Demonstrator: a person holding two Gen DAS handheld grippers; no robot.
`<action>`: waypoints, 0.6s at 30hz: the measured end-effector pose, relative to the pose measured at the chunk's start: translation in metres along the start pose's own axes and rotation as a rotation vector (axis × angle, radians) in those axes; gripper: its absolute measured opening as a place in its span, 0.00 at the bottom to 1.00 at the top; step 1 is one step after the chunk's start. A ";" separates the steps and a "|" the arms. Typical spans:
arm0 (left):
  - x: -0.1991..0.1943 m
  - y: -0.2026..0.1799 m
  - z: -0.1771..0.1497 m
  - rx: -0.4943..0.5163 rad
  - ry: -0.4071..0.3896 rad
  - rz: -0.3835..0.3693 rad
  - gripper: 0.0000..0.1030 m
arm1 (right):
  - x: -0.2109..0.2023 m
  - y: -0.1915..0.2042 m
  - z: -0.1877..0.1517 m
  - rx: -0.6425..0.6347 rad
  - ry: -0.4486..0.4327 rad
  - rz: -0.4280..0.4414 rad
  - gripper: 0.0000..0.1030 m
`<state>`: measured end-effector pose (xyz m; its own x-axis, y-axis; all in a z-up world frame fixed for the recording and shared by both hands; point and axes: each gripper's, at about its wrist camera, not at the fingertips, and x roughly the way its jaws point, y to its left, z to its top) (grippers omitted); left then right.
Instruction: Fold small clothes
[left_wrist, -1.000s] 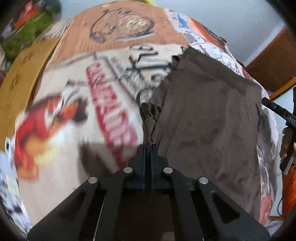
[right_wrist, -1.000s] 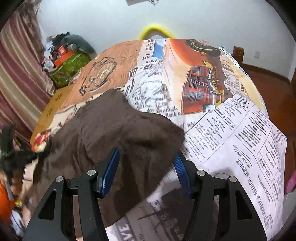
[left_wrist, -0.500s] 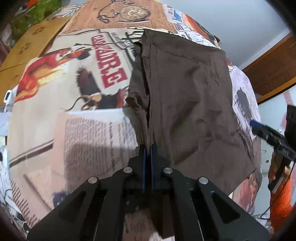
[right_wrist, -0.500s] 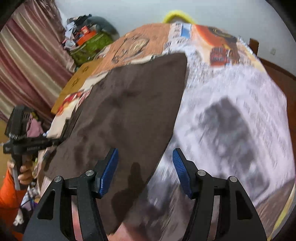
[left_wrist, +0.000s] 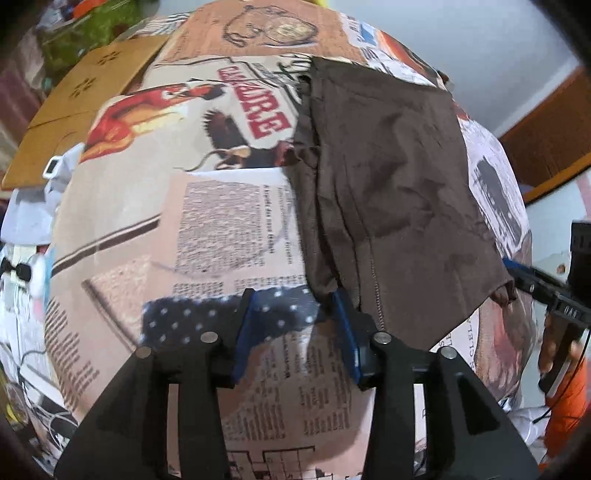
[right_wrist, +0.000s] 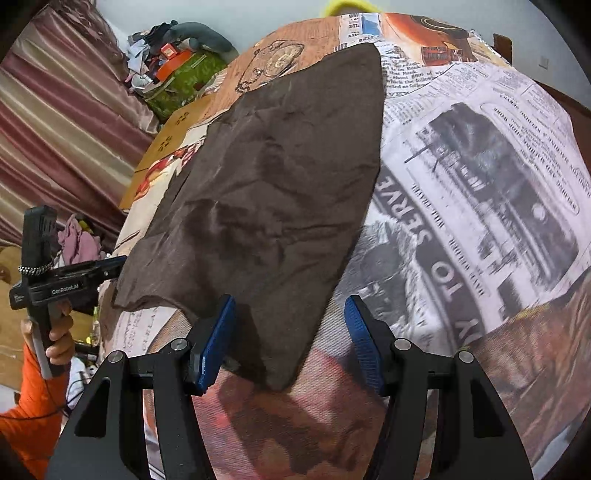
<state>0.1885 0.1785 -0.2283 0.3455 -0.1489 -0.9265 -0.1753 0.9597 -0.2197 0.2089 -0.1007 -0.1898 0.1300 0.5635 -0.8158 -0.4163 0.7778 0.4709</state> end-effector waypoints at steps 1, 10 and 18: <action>-0.002 0.001 0.001 -0.011 -0.011 -0.011 0.43 | 0.001 0.001 -0.002 0.000 -0.001 -0.001 0.56; -0.007 -0.007 -0.006 0.002 -0.028 -0.036 0.48 | 0.010 0.011 -0.007 -0.071 -0.004 -0.062 0.57; -0.024 -0.010 -0.005 -0.007 -0.091 -0.087 0.55 | 0.012 0.010 -0.014 -0.086 -0.009 -0.039 0.43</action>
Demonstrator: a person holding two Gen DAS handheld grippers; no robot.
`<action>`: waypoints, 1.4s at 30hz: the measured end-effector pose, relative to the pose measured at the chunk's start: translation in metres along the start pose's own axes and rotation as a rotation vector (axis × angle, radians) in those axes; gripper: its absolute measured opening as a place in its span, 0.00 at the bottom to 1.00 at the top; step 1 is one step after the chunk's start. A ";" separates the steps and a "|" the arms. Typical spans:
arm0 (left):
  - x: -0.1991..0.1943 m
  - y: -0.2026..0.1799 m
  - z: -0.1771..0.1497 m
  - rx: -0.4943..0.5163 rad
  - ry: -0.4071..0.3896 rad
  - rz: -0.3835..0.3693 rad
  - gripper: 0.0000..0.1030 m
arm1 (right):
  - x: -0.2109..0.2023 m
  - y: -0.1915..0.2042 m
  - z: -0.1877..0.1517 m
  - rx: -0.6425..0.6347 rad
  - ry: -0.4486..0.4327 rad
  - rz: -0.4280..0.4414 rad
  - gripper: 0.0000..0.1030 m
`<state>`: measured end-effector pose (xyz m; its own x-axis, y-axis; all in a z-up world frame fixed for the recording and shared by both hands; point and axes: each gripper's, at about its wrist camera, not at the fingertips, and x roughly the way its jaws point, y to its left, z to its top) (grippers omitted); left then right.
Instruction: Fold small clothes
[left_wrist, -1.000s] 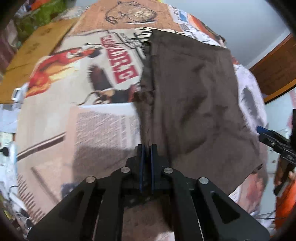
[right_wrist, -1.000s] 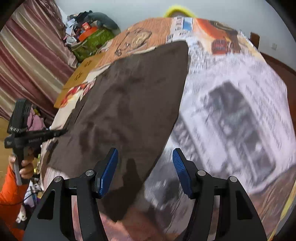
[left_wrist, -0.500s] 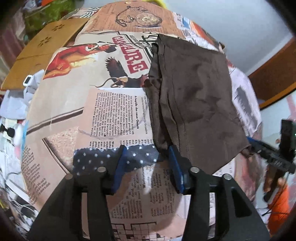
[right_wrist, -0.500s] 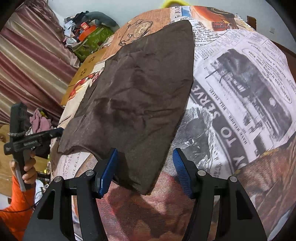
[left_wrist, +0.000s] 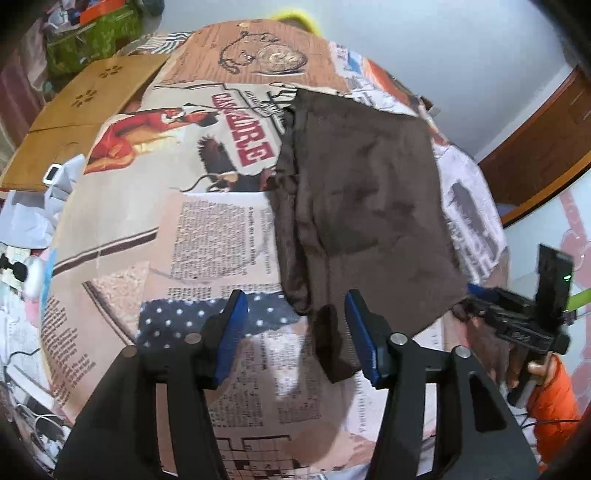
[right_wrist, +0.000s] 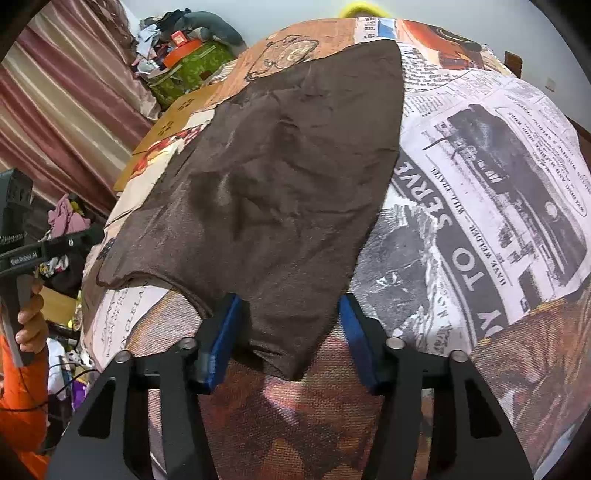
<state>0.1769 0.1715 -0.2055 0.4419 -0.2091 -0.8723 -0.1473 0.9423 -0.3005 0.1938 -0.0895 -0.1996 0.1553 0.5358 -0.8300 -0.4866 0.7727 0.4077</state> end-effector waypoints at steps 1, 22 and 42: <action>0.001 0.000 0.000 -0.002 0.008 -0.016 0.55 | 0.000 0.000 0.000 0.002 -0.002 0.007 0.38; 0.035 -0.022 0.009 0.034 0.093 -0.065 0.06 | -0.015 -0.001 -0.003 0.012 -0.051 0.054 0.06; 0.012 -0.053 0.143 0.047 -0.036 -0.129 0.06 | -0.061 -0.011 0.083 -0.026 -0.262 0.072 0.05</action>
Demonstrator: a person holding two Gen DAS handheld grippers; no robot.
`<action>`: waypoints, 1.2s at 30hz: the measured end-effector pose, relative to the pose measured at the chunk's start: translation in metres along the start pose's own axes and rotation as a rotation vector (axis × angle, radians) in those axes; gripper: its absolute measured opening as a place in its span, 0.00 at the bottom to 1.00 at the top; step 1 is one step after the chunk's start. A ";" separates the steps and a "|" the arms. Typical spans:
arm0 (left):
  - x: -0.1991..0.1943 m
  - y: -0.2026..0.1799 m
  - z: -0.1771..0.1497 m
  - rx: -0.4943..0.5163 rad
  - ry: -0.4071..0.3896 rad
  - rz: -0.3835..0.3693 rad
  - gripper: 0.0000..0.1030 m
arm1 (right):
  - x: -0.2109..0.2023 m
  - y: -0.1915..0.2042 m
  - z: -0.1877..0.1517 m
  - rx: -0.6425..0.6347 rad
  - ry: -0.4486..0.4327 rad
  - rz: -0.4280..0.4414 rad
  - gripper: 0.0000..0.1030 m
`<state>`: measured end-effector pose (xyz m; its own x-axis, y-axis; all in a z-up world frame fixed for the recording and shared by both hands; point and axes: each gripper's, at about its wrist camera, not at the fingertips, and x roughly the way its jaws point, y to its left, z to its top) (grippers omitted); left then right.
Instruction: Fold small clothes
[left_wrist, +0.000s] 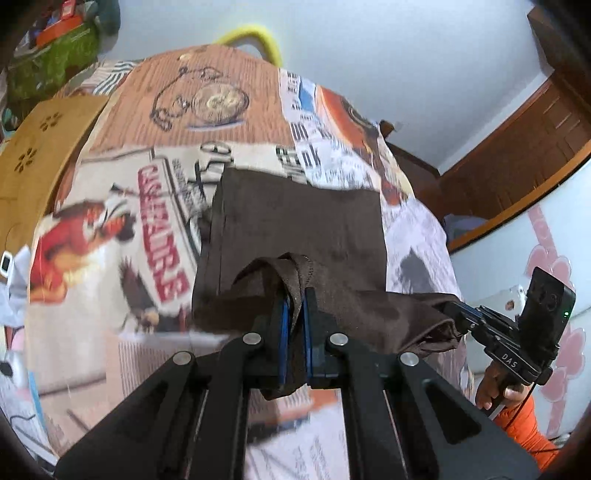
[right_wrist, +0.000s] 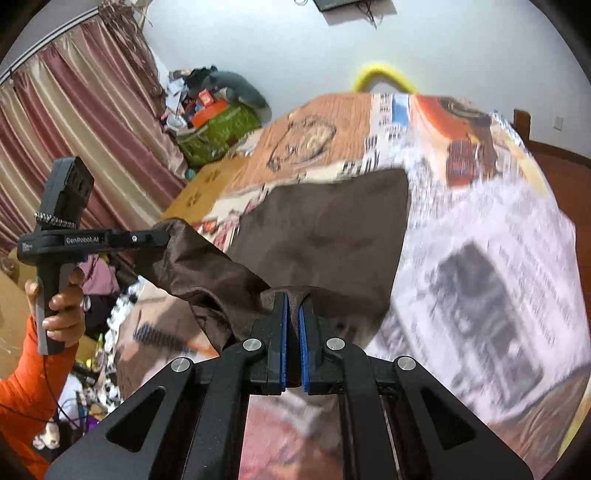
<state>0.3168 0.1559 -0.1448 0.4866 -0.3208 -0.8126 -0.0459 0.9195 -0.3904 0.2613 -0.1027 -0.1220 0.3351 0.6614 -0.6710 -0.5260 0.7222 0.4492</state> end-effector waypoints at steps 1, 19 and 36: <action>0.004 0.001 0.008 -0.005 -0.006 -0.001 0.06 | 0.002 -0.003 0.007 0.001 -0.011 -0.002 0.05; 0.116 0.058 0.104 -0.117 0.044 -0.015 0.06 | 0.085 -0.066 0.094 0.060 -0.045 -0.068 0.04; 0.080 0.046 0.102 0.043 -0.070 0.144 0.45 | 0.060 -0.056 0.104 -0.021 -0.075 -0.140 0.51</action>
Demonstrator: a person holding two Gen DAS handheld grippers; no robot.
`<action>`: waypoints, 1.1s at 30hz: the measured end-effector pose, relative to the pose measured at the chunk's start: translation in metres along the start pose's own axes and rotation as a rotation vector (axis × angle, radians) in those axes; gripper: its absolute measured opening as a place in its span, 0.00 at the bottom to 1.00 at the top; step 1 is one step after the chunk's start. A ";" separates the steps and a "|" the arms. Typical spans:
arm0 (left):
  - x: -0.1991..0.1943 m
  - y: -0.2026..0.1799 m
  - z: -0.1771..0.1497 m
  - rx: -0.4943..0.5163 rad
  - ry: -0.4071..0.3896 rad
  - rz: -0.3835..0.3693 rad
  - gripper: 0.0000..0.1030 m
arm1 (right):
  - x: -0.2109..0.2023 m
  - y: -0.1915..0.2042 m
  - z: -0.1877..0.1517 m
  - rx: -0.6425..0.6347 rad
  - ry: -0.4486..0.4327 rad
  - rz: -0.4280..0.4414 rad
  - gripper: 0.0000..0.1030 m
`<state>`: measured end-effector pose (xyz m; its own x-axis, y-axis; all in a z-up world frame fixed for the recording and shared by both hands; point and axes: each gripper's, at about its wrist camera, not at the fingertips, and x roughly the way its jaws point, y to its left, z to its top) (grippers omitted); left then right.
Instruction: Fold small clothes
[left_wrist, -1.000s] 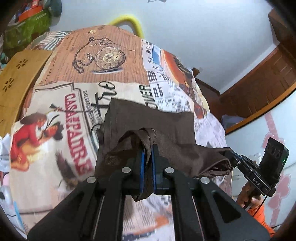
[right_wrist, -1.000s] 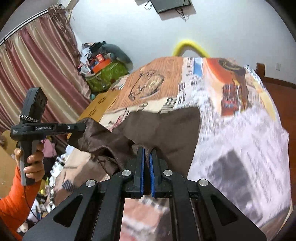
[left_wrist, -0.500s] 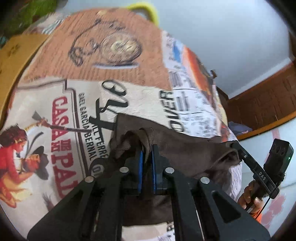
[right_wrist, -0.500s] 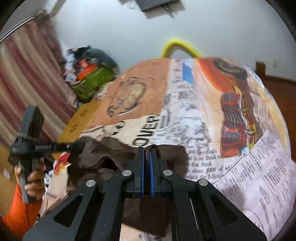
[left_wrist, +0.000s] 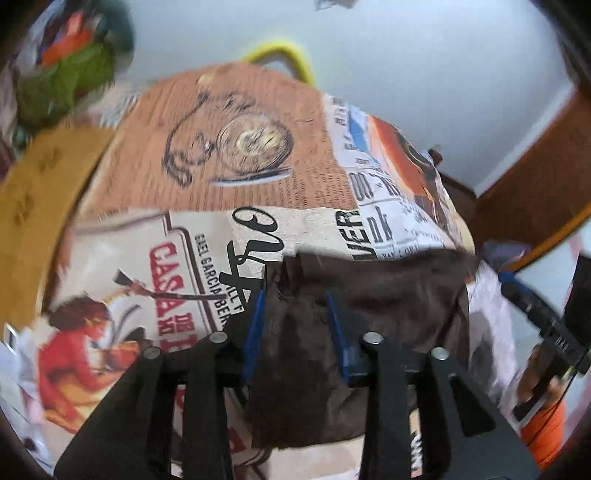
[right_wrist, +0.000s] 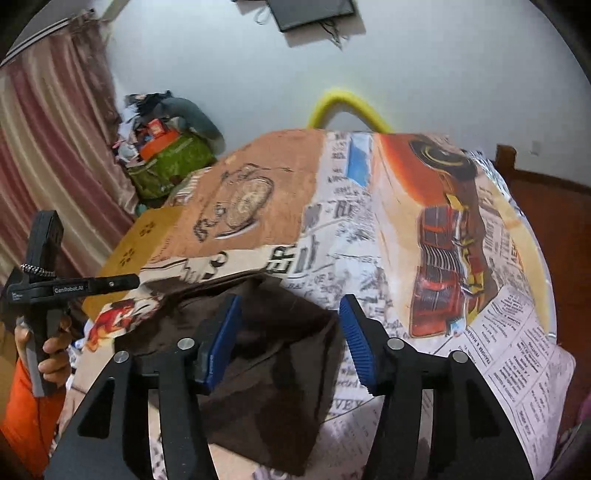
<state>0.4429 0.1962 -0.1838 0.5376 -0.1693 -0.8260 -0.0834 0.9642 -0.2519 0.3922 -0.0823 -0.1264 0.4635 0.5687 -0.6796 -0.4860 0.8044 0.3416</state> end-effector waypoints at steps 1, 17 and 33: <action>-0.005 -0.006 -0.004 0.034 -0.008 0.018 0.49 | 0.000 0.003 -0.002 -0.011 0.005 0.004 0.52; 0.016 -0.003 -0.083 0.073 0.075 0.129 0.62 | 0.026 -0.006 -0.082 -0.005 0.208 -0.004 0.61; 0.002 -0.018 -0.121 0.023 0.127 0.017 0.63 | 0.031 -0.012 -0.093 0.069 0.232 0.046 0.10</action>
<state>0.3444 0.1541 -0.2422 0.4254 -0.1756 -0.8878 -0.0722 0.9713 -0.2266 0.3438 -0.0903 -0.2119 0.2556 0.5567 -0.7905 -0.4474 0.7929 0.4137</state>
